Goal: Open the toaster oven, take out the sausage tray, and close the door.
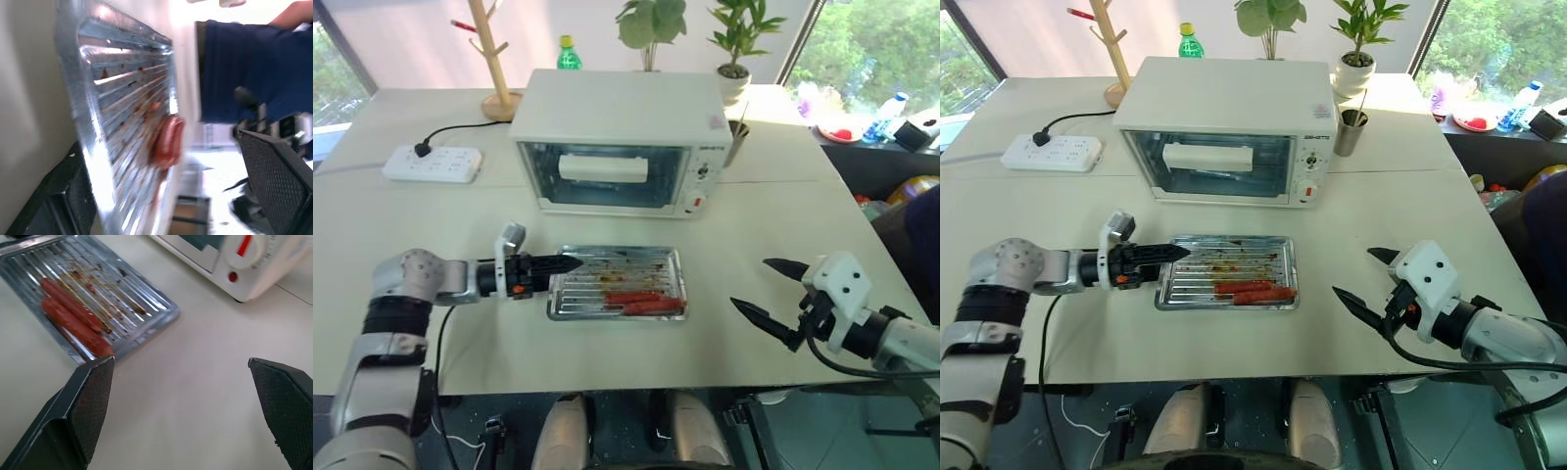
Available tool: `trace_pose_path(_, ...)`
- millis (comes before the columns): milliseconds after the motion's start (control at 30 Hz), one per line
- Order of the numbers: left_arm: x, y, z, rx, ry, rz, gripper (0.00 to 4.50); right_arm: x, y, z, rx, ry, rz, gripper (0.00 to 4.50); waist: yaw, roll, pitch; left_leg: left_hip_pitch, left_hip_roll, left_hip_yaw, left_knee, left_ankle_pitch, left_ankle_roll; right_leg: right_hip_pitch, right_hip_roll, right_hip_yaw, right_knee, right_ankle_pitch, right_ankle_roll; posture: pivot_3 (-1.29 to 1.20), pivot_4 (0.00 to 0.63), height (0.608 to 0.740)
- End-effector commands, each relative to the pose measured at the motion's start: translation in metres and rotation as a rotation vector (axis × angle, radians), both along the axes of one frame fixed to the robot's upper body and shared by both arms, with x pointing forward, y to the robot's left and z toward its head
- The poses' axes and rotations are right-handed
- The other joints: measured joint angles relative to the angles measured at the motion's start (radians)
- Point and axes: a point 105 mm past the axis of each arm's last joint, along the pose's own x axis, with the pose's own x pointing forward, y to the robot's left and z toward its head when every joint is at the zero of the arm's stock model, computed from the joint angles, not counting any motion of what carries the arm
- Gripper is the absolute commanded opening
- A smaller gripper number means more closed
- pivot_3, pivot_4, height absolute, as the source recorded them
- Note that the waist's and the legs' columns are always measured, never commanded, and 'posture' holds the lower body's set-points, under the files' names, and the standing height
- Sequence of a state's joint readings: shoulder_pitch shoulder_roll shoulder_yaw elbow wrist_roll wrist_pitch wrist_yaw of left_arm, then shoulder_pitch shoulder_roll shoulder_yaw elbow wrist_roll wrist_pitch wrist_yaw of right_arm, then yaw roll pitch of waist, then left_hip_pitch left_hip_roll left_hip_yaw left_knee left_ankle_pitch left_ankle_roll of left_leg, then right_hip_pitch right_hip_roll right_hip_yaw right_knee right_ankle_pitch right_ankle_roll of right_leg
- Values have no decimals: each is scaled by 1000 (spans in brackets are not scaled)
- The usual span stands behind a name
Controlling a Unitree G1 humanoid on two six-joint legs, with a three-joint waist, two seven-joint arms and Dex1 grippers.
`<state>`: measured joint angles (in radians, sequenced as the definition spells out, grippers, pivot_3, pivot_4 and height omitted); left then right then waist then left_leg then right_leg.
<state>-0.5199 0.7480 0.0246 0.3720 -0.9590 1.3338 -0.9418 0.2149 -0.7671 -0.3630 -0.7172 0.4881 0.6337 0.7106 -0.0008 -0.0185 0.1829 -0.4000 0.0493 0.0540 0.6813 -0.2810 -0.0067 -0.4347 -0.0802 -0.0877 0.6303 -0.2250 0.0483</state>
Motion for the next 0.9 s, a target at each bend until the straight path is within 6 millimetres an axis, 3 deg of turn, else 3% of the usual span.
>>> trace_pose_path(33,-37,71,-27,388,-96,20,4402,7,-3,7,-51,-25,79,4500,-27,-1,0,1,1,0,-2,0,0,0,0,1,0,-1,-2,0,150,717)
trace_pose_path(100,-52,94,-26,511,-198,-25,4402,15,-8,11,-59,-23,93,4500,-38,0,-1,13,2,3,-12,0,0,4,-1,5,0,-4,-7,0,150,717)
trace_pose_path(200,-54,104,-11,606,-342,-71,4402,24,-12,14,-63,-9,132,4500,-35,9,-3,20,1,-1,-18,0,-1,5,1,5,0,-9,-8,0,150,717)
trace_pose_path(367,-33,89,54,604,-668,-72,4402,22,-6,29,8,94,296,4500,-5,9,1,15,1,-3,-19,0,-1,1,3,4,0,-10,-9,0,150,717)
trace_pose_path(433,-32,79,81,583,-775,-99,4402,20,-5,37,30,139,354,4500,8,7,3,7,1,-3,-17,1,-2,-6,3,3,1,-7,-12,0,150,717)
trace_pose_path(567,-34,65,120,564,-914,-153,4402,20,-6,53,34,201,436,4500,14,6,4,4,-2,0,-16,1,-2,-6,0,3,-1,-6,-7,0,150,717)
trace_pose_path(700,-38,59,138,563,-962,-188,4402,24,-7,59,-17,210,486,4500,13,4,5,3,-4,5,-16,0,-2,-6,-2,4,-3,-5,-3,0,150,717)
trace_pose_path(900,-47,57,144,579,-968,-230,4402,36,-6,60,-30,180,477,4500,13,4,6,4,-4,5,-16,0,-2,-7,1,4,0,-6,-2,0,150,717)
